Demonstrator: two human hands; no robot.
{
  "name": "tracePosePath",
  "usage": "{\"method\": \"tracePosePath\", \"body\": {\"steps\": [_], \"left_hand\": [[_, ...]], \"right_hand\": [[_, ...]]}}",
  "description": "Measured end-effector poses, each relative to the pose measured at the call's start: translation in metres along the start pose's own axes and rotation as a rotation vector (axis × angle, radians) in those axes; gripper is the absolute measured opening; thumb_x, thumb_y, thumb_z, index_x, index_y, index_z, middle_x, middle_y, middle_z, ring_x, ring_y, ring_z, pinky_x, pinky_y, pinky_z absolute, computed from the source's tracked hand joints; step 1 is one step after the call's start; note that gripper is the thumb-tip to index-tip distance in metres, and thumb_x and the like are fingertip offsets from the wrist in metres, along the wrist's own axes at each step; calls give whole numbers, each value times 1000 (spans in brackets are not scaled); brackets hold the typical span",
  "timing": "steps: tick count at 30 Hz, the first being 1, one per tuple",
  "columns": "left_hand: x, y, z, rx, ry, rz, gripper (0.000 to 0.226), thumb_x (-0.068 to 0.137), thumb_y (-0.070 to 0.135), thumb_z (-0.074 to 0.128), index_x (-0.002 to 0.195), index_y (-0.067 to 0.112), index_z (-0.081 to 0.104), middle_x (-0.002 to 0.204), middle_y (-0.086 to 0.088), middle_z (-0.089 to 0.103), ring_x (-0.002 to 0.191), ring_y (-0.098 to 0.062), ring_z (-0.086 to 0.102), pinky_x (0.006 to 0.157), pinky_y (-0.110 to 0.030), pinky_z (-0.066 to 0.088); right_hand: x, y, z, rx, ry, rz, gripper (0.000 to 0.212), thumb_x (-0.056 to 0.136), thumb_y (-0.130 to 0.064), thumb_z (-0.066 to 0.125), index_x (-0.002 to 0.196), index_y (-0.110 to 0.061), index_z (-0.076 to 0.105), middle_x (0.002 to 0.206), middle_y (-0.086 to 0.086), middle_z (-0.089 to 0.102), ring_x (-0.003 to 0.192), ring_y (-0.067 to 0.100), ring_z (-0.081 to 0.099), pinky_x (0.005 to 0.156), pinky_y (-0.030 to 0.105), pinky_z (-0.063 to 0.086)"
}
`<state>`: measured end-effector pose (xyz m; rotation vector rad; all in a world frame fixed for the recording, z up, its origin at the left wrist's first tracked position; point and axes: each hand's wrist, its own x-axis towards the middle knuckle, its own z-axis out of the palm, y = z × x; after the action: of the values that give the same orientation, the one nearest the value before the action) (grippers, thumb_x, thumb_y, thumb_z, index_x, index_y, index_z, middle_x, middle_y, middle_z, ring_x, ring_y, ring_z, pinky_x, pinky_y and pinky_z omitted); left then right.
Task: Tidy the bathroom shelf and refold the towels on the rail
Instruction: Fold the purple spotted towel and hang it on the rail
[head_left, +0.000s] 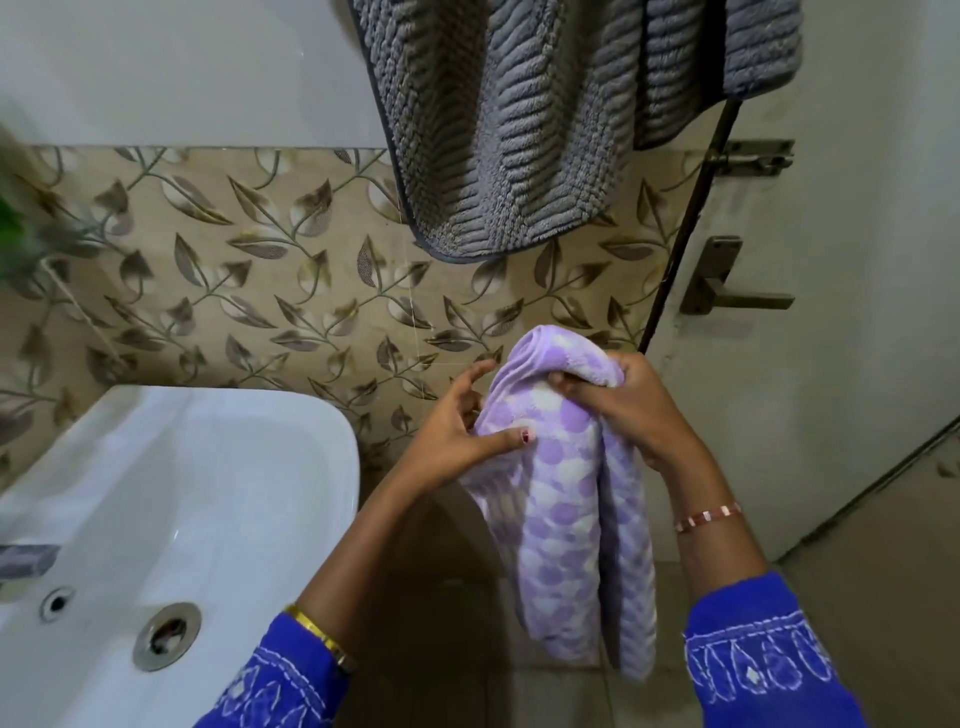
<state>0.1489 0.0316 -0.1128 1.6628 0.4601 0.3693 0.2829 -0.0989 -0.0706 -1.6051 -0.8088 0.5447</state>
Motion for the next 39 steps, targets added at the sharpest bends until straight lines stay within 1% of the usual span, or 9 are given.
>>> {"method": "tracePosePath", "body": {"steps": [3, 6, 13, 19, 26, 31, 33, 36, 39], "left_hand": [[0, -1, -1, 30, -55, -11, 93, 57, 28, 82, 137, 19, 37, 117, -1, 62, 103, -13, 63, 89, -31, 54], [-2, -3, -2, 90, -98, 9, 94, 58, 34, 81, 139, 25, 34, 123, 7, 58, 107, -3, 60, 90, -21, 51], [3, 7, -5, 132, -159, -86, 16, 72, 24, 77, 86, 28, 69, 84, 13, 74, 83, -9, 70, 77, -22, 56], [-4, -3, -22, 375, -106, -119, 25, 74, 28, 75, 53, 24, 62, 53, 13, 58, 51, 3, 54, 50, -10, 41], [7, 10, -12, 320, 96, -45, 26, 65, 39, 59, 58, 14, 55, 60, -3, 50, 56, -14, 46, 56, -26, 32], [9, 11, 2, 84, 264, -103, 32, 76, 27, 65, 53, 13, 46, 54, -4, 45, 52, -17, 40, 54, -29, 30], [15, 15, 3, -83, 373, -197, 25, 76, 26, 67, 61, 10, 55, 65, -11, 57, 63, -22, 52, 62, -32, 39], [22, 25, 3, -321, 400, -287, 16, 76, 22, 67, 80, 7, 66, 78, -14, 69, 71, -25, 64, 71, -34, 51], [25, 34, -3, -499, 307, -331, 22, 81, 22, 63, 93, 6, 69, 74, -12, 73, 62, -22, 68, 62, -29, 57]], "right_hand": [[2, -2, -6, 82, 29, 3, 14, 72, -21, 73, 78, -9, 67, 65, -9, 67, 60, -1, 63, 59, 16, 51], [5, -4, -9, 159, 32, 29, 47, 55, -42, 73, 89, -10, 65, 82, -1, 68, 73, 6, 64, 67, 22, 52], [15, -6, -4, 198, 13, 37, 41, 60, -40, 78, 84, -11, 64, 86, 6, 65, 85, 18, 62, 77, 31, 51], [17, 3, -9, 203, 109, 61, 45, 74, -32, 68, 99, 5, 62, 80, 5, 65, 74, 15, 62, 67, 25, 53], [33, 19, 6, -22, 383, -30, 47, 74, -33, 73, 72, 10, 56, 66, 11, 50, 61, 21, 44, 57, 28, 36], [27, 21, 17, -501, 580, -86, 45, 79, -23, 69, 119, -8, 55, 121, 13, 52, 108, 27, 51, 91, 35, 44], [17, 16, 25, -586, 667, -223, 38, 77, -17, 69, 111, -9, 55, 115, 13, 50, 106, 29, 50, 87, 31, 40], [5, 15, 37, -382, 360, -310, 20, 75, -17, 70, 82, -18, 52, 81, 2, 53, 73, 18, 52, 64, 28, 42], [-9, 15, 47, -233, -204, -114, 41, 67, -38, 77, 96, -30, 49, 86, -13, 50, 73, 6, 50, 64, 21, 43]]}}
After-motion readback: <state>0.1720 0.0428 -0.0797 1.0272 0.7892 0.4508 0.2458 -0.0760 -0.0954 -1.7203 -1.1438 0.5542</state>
